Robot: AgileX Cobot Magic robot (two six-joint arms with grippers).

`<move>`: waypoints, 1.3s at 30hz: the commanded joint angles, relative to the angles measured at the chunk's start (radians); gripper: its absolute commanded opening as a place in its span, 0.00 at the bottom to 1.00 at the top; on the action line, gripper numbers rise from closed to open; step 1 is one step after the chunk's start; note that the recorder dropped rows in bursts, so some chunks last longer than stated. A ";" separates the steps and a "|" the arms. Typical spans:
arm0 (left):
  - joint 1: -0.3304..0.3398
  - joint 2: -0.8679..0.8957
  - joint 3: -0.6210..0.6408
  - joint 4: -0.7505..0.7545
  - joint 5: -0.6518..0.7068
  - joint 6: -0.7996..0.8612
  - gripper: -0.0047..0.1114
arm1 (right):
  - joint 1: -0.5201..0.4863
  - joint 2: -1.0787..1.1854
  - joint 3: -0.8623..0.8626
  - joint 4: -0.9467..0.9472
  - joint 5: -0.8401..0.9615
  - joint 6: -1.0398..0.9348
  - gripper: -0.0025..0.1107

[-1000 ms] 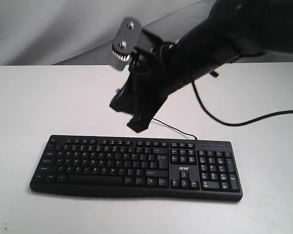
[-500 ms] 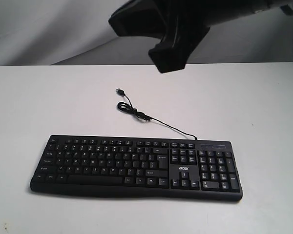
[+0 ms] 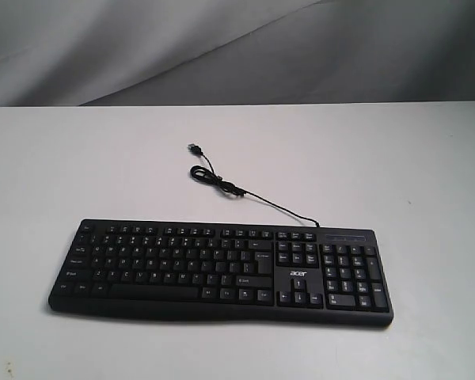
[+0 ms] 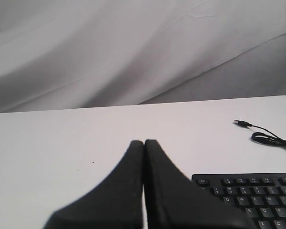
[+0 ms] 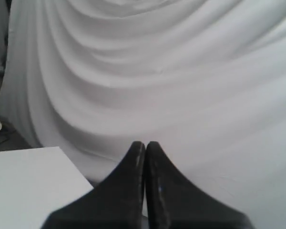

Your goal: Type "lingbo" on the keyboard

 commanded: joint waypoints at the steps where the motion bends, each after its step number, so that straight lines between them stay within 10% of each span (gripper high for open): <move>1: -0.005 -0.005 0.005 0.000 -0.006 -0.002 0.04 | -0.114 -0.086 0.071 -0.018 -0.018 0.301 0.02; 11: -0.005 -0.005 0.005 0.000 -0.006 -0.002 0.04 | -0.366 -0.400 0.261 -0.091 -0.111 0.555 0.02; 19: -0.005 -0.005 0.005 0.000 -0.006 -0.002 0.04 | -0.484 -0.674 0.484 -0.656 0.122 0.798 0.02; 39: -0.005 -0.005 0.005 0.000 -0.006 -0.002 0.04 | -0.495 -1.075 0.982 -0.985 0.050 1.076 0.02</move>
